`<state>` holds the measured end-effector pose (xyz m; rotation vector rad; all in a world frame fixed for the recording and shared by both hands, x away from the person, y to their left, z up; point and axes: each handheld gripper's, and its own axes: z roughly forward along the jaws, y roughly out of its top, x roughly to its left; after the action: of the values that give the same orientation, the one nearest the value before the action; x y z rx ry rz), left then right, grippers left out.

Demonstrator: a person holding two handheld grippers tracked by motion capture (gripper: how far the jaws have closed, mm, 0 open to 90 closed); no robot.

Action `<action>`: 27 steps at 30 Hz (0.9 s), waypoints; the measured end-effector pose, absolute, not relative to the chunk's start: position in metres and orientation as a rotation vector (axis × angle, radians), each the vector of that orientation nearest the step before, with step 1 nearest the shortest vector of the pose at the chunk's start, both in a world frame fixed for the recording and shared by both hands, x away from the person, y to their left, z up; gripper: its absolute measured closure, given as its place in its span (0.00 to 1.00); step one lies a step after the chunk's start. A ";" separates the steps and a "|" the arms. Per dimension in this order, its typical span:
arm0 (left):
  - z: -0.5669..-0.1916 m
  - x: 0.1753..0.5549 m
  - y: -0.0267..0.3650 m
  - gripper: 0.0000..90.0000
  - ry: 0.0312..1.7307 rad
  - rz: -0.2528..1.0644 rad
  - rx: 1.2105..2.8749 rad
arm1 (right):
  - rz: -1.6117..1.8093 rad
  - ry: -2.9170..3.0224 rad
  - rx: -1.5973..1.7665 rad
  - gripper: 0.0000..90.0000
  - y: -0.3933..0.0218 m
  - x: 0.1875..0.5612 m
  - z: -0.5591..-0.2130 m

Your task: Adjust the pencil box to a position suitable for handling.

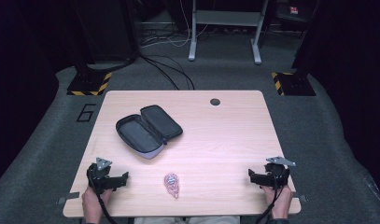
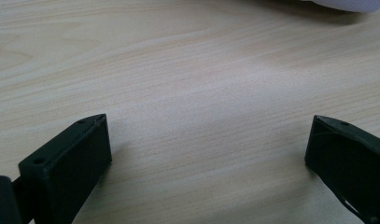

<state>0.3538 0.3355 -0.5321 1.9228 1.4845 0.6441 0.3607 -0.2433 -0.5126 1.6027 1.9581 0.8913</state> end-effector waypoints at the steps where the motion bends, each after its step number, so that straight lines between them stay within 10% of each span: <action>1: -0.532 0.354 0.335 0.00 1.486 0.647 1.922 | 0.897 1.968 1.593 0.00 -0.240 0.359 -0.511; 27: -0.532 0.354 0.335 0.00 1.486 0.653 1.916 | 1.099 2.192 1.346 0.00 -0.124 0.352 -0.488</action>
<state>0.3537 0.3351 -0.5325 1.9159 1.4856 0.6526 0.3515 -0.1237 -0.4884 1.3462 2.1920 1.0986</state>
